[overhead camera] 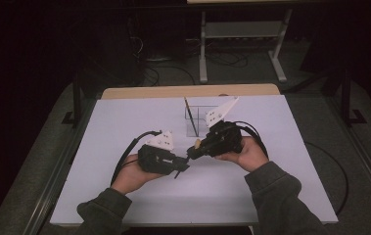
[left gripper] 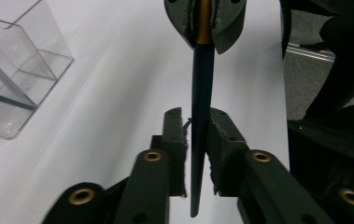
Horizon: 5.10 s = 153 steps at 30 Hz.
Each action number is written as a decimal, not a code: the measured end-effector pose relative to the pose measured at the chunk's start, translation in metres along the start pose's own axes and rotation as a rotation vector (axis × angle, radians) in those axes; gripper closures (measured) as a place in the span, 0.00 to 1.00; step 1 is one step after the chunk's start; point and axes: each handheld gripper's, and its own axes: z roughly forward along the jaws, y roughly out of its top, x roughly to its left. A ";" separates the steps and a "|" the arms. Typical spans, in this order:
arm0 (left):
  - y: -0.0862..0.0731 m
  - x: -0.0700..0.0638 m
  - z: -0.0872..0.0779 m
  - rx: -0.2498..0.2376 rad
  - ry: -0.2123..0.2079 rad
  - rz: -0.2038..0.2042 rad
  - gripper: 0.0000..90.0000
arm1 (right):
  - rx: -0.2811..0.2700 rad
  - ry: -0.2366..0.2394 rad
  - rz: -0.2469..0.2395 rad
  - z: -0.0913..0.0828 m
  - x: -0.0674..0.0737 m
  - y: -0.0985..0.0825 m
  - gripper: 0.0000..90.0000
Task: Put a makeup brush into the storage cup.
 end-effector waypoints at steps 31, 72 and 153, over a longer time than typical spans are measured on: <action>0.000 0.007 -0.003 -0.095 0.017 -0.060 0.93 | -0.104 -0.056 0.037 0.003 -0.002 -0.006 0.80; -0.018 0.003 -0.013 -0.055 0.082 -0.088 0.80 | -0.021 -0.080 0.089 -0.004 -0.012 0.000 0.92; -0.098 -0.004 -0.067 -0.089 0.337 -0.232 0.42 | 0.056 -0.289 0.153 -0.074 -0.069 0.027 0.92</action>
